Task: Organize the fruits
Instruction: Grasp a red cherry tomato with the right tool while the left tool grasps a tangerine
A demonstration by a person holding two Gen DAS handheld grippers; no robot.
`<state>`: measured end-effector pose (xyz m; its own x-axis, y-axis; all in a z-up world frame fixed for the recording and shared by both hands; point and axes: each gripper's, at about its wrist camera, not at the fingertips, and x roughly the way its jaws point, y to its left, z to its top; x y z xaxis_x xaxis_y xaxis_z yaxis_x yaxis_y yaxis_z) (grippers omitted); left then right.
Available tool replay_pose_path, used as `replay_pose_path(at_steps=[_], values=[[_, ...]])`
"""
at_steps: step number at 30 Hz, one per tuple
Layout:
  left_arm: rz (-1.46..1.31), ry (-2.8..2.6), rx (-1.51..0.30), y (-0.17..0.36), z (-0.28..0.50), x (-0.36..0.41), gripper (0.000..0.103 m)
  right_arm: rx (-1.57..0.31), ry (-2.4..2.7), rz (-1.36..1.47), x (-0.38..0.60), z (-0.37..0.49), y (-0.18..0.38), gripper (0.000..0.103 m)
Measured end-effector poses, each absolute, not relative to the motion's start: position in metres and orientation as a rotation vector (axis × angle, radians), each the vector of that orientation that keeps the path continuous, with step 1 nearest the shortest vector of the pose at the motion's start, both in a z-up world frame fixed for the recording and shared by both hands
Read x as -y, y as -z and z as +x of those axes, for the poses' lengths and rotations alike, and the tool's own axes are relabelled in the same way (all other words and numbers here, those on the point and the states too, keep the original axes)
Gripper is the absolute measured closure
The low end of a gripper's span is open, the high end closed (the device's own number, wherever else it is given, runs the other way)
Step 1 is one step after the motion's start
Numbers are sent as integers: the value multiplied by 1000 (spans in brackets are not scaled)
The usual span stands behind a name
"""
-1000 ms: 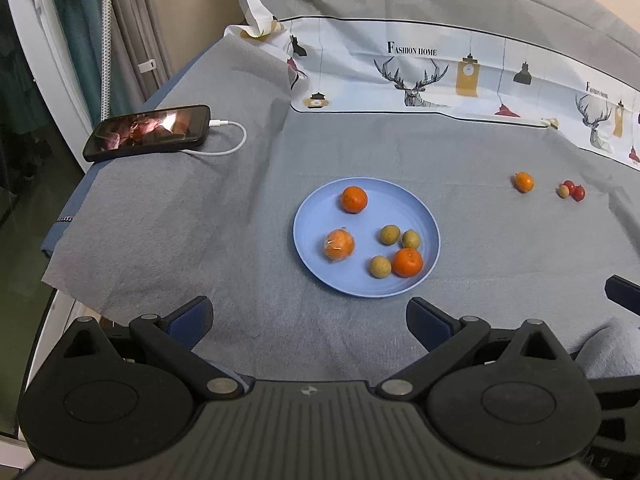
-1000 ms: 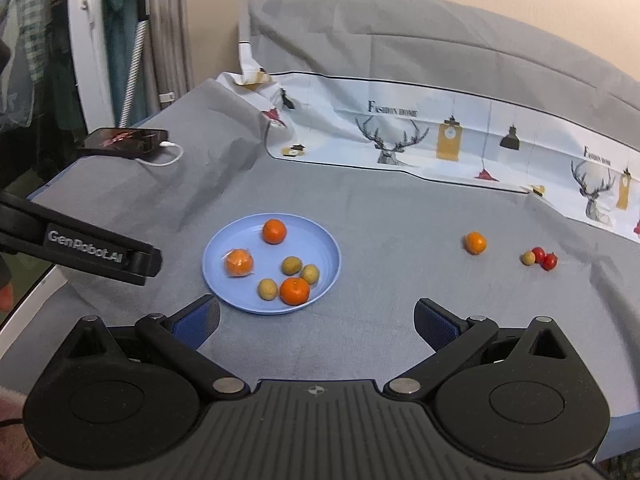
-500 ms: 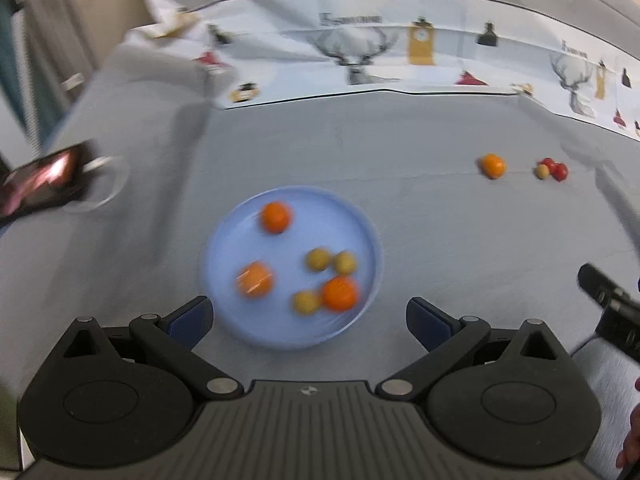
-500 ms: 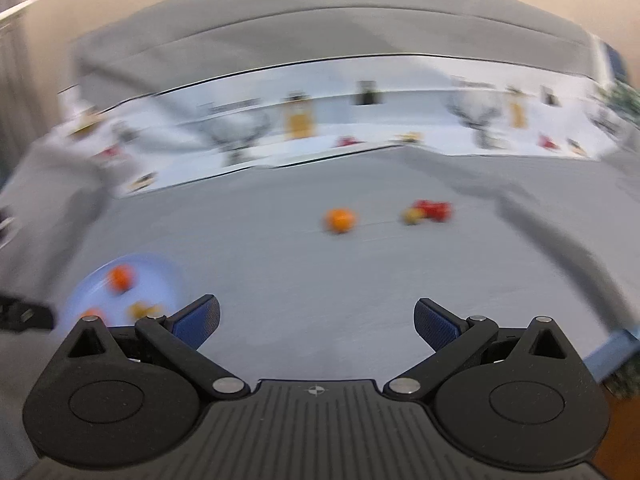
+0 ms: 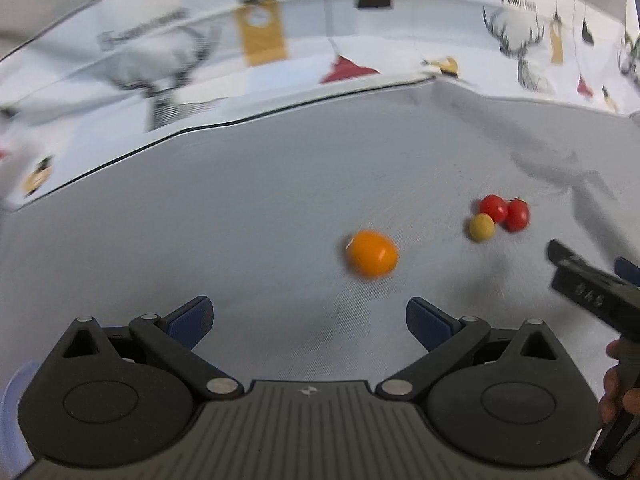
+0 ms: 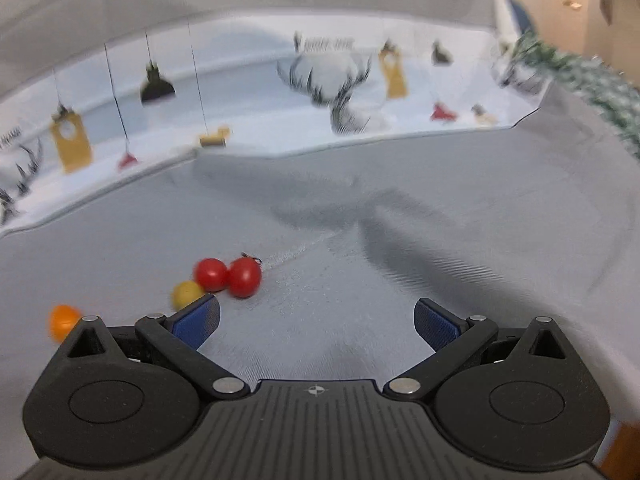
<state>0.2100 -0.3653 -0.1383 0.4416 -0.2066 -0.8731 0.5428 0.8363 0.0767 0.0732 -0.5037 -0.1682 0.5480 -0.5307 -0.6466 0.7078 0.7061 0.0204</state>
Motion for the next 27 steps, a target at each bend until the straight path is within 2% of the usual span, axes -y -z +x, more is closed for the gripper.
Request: replay_pose_path(at_steps=[5, 10, 11, 12, 13, 14, 16, 20, 27], values=[[470, 490, -1058, 186, 242, 417, 0, -743, 647, 239, 528, 122, 214, 1], [479, 496, -1041, 202, 249, 426, 2, -653, 640, 187, 528, 135, 228, 1], [463, 508, -1024, 200, 247, 426, 9, -651, 637, 191, 529, 136, 228, 2], [438, 528, -999, 196, 245, 423, 46, -646, 630, 194, 529, 137, 228, 6], [430, 569, -1011, 195, 244, 423, 61, -629, 612, 183, 528, 136, 226, 31], [430, 577, -1026, 194, 244, 423, 61, -616, 589, 151, 525, 135, 222, 73], [417, 587, -1018, 189, 238, 417, 61, -642, 580, 111, 522, 137, 217, 74], [400, 601, -1022, 169, 220, 400, 61, -676, 661, 218, 526, 122, 201, 74], [367, 592, -1008, 98, 156, 330, 61, -581, 683, 324, 487, 50, 138, 74]])
